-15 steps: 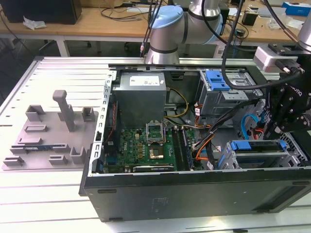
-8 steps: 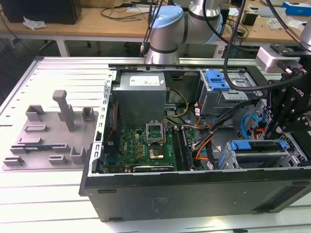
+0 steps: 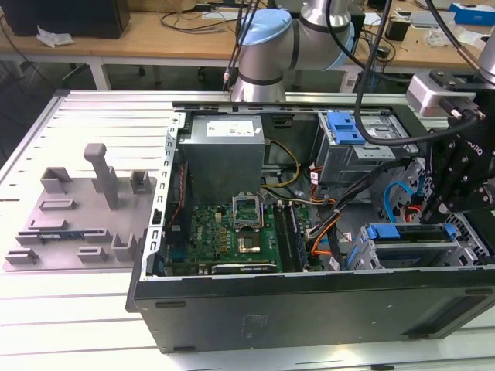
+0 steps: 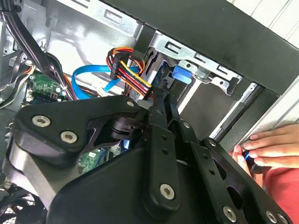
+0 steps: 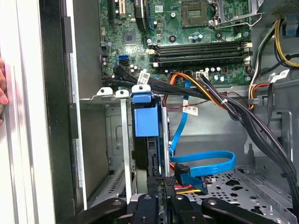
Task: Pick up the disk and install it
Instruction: 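Insert the first disk wire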
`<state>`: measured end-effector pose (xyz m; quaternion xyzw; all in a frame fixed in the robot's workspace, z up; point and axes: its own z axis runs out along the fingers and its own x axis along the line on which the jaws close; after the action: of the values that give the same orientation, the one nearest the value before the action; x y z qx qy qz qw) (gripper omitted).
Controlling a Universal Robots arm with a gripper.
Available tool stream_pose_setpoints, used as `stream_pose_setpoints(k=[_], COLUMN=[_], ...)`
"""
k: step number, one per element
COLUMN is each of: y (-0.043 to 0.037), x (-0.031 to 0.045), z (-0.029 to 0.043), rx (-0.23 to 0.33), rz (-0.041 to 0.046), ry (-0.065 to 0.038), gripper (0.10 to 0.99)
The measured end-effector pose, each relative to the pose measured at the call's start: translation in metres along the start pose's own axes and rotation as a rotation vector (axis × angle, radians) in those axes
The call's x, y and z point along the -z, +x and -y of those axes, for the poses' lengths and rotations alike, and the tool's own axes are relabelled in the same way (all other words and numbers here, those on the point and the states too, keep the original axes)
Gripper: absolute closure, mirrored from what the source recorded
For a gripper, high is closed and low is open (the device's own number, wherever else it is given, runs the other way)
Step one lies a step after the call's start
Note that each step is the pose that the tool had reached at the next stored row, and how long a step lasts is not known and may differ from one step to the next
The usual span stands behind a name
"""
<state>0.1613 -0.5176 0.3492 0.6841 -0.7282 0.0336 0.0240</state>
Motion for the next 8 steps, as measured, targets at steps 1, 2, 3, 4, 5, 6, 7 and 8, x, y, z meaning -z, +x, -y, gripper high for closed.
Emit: stream_pose_setpoints(k=[1,2,3,4,5,6,7,8], y=[0.0000,0.0000,0.0000,0.0001,0.0000,0.0001,0.0001,0.0001], x=[0.0000,0.0000,0.0000,0.0000,0.0000,0.0000,0.0000,0.0000], z=[0.0000,0.0000,0.0000,0.0000,0.0000,-0.0001,-0.0004,-0.0006], rx=[0.000,0.000,0.000,0.000,0.000,0.000,0.000,0.000], rz=[0.0000,0.0000,0.0000,0.0000,0.0000,0.0001,0.0000,0.0000], ry=[0.000,0.000,0.000,0.000,0.000,0.000,0.000,0.000], gripper=[0.918,0.918,0.918,0.918,0.918,0.918,0.918,0.918])
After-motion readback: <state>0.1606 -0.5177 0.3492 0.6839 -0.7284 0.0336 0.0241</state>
